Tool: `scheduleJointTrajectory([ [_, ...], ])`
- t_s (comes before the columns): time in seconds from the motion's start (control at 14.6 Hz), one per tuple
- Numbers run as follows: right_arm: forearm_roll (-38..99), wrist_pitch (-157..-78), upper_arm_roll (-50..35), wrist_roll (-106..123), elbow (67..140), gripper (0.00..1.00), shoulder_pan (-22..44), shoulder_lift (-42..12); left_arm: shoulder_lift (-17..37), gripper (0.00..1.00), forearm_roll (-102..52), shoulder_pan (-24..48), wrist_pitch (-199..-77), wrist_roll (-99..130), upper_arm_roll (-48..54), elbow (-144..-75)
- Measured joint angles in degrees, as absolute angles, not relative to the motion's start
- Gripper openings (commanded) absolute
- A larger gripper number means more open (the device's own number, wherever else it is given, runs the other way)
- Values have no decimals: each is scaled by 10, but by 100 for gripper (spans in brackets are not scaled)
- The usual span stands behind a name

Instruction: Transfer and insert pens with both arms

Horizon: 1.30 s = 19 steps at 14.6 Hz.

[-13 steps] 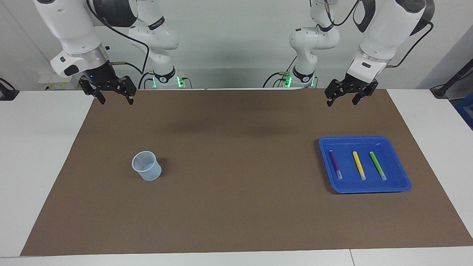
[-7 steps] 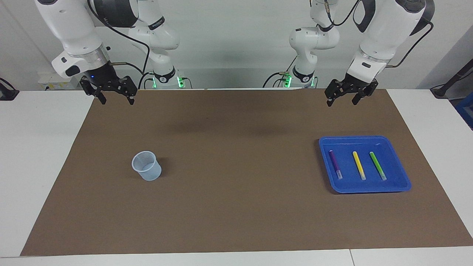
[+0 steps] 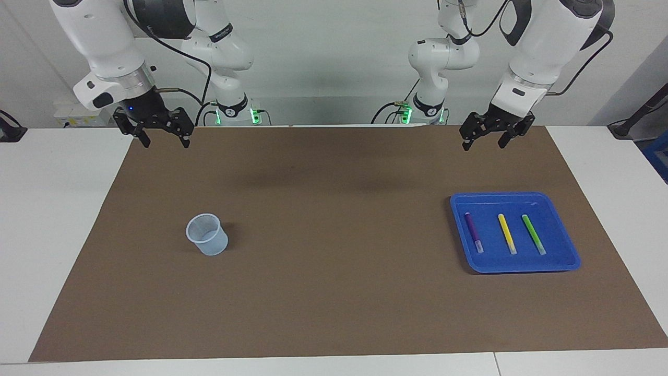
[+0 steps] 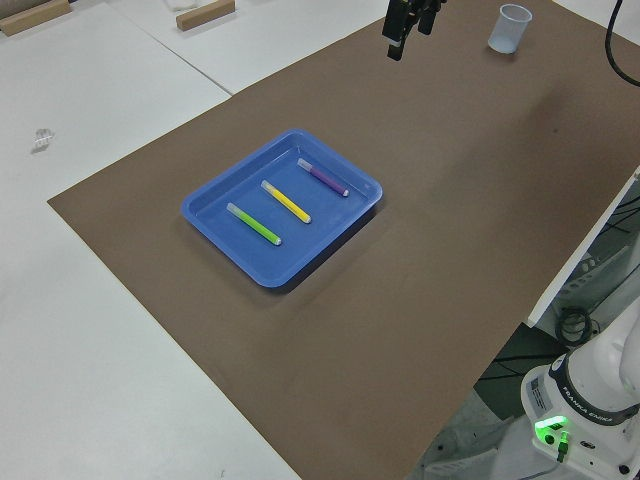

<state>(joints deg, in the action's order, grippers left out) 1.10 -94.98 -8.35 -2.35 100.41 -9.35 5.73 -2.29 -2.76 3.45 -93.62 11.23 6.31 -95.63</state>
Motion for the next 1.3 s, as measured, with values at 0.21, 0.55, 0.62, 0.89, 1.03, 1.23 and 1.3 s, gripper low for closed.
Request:
scheduleJointTrajectory([
  [0.21, 11, -950, -84, -23, 1005, 100, -93, 58, -23, 100, -28, 35, -936, 112, 64, -956],
  [0.55, 11, -950, -84, -23, 1006, 100, -93, 60, -24, 100, -28, 35, -936, 113, 63, -956],
  [0.62, 11, -950, -84, -23, 1007, 100, -93, 60, -24, 100, -28, 34, -936, 115, 60, -956],
  [0.89, 11, -950, -84, -23, 1007, 100, -93, 60, -24, 100, -25, 16, -938, 116, 53, -957],
  [1.03, 11, -950, -84, -23, 1007, 100, -93, 60, -24, 100, -15, 5, -955, 110, 52, -960],
  [1.23, 11, -950, -84, -23, 1007, 100, -93, 60, -24, 100, -13, -4, -990, 97, 52, -979],
  [1.3, 11, -950, -84, -23, 1007, 100, -93, 60, -23, 100, -13, -6, -1000, 96, 51, -986],
])
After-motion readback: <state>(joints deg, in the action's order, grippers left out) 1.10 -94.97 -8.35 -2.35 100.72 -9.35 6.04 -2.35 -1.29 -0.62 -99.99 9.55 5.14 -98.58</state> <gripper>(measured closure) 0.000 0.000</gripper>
